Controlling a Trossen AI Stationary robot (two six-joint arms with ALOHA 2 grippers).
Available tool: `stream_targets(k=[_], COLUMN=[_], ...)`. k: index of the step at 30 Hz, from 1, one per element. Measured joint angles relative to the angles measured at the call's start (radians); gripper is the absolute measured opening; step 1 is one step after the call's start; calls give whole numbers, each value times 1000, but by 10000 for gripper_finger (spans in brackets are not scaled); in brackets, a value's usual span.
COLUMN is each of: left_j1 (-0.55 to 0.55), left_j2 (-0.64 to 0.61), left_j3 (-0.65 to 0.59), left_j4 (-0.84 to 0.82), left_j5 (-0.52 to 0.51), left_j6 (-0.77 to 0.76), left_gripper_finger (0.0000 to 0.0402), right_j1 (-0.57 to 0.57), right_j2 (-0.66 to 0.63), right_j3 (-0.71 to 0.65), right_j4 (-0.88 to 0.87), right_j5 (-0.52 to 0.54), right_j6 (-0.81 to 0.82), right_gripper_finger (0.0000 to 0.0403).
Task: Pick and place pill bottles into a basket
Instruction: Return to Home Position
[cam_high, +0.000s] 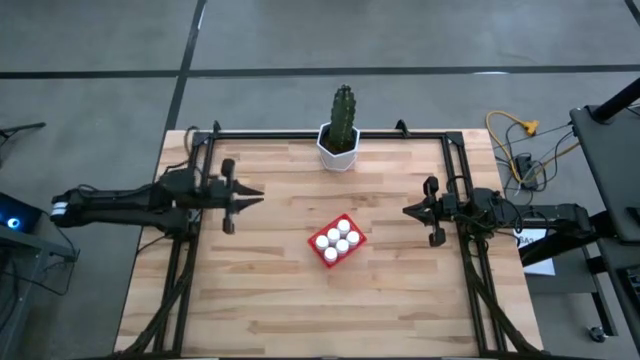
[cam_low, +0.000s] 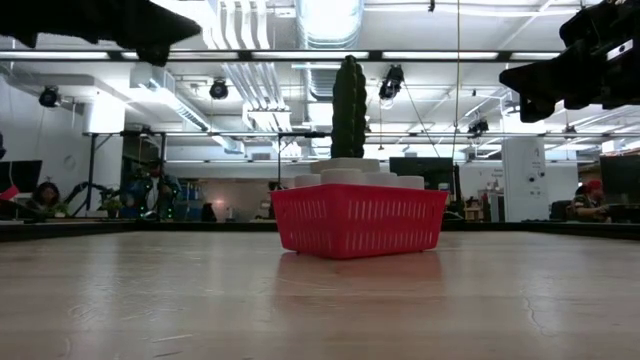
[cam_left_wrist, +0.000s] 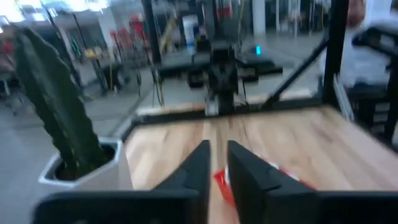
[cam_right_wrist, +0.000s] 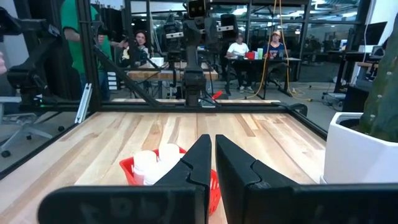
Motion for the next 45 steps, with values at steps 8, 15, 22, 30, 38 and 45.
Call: stream_targets(k=[8, 15, 22, 30, 38, 45], left_j1=[0, 0, 0, 0, 0, 0], left_j2=[-266, -483, -452, -461, -458, -464], left_j3=[-175, -312, -428, -429, -429, -430], left_j4=[206, 294, 565, 462, 310, 180], left_j5=[26, 47, 92, 118, 111, 109], left_j6=[-57, -80, -50, -32, -31, -29], left_gripper_finger=[12, 13, 13, 13, 13, 13], right_j1=[0, 0, 0, 0, 0, 0], right_j2=[0, 1, 0, 1, 0, 0], right_j3=[0, 0, 0, 0, 0, 0], right_j4=[0, 1, 0, -1, 0, 0], right_j5=[1, 2, 2, 2, 2, 1], right_j6=[0, -2, -2, 0, -1, 0], right_gripper_finger=[13, 13, 13, 13, 13, 13])
